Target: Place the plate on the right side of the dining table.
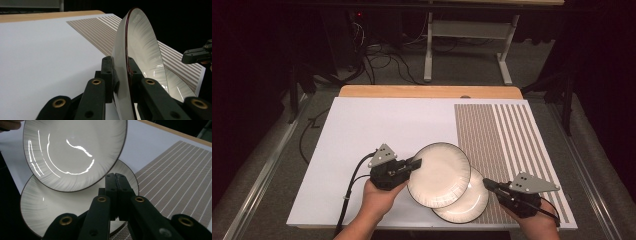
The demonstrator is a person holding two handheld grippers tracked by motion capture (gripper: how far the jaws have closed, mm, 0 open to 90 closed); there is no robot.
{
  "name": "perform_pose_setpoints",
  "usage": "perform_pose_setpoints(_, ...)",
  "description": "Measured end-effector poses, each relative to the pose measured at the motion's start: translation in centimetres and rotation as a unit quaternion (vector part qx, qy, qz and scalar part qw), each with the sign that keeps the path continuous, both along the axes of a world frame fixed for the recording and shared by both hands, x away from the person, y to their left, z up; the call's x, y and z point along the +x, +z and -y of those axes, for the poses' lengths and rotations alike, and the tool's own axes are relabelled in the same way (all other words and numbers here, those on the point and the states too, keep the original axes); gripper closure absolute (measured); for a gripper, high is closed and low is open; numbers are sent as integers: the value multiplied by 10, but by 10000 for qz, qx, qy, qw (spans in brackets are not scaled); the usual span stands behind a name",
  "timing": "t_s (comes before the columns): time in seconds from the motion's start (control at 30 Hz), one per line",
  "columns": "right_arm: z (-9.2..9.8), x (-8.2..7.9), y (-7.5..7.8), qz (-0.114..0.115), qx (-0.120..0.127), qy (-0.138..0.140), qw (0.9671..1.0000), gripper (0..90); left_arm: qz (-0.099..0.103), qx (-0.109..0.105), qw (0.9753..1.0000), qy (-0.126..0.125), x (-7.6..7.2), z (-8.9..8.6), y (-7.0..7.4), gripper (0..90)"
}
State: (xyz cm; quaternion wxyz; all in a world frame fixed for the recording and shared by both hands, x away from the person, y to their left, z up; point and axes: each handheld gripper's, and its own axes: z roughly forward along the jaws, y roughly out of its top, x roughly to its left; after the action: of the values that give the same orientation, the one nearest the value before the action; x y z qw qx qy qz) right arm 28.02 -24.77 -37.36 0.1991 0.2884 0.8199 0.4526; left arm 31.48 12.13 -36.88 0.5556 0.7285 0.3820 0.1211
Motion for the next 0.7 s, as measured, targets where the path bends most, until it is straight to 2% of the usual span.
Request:
perform_pose_setpoints(0.13, 6, 1, 1, 31, 99, -107, 9999, 867, 146, 4, 9999, 73, -1, -7, 2, 809)
perform_pose_setpoints(0.17, 11, 2, 2, 97, 144, -250, 9995, 822, 222, 6, 9997, 91, -2, -10, 2, 809)
perform_pose_setpoints(0.23, 12, 2, 2, 95, 138, -292, 9994, 803, 258, 17, 9996, 117, -3, -11, 3, 809)
perform_pose_setpoints(0.37, 21, 2, 5, 245, 237, -519, 9981, 703, 459, 41, 9988, 132, -8, -14, 2, 808)
perform_pose_setpoints(0.47, 27, 2, 6, 345, 325, -669, 9966, 592, 546, 69, 9984, 140, -11, -14, 2, 806)
perform_pose_setpoints(0.67, 35, 4, 4, 334, 496, -912, 9940, 367, 702, 112, 9974, 115, -16, -17, 1, 804)
perform_pose_setpoints(0.7, 37, 3, 5, 318, 582, -995, 9928, 305, 718, 114, 9973, 114, -16, -17, 1, 803)
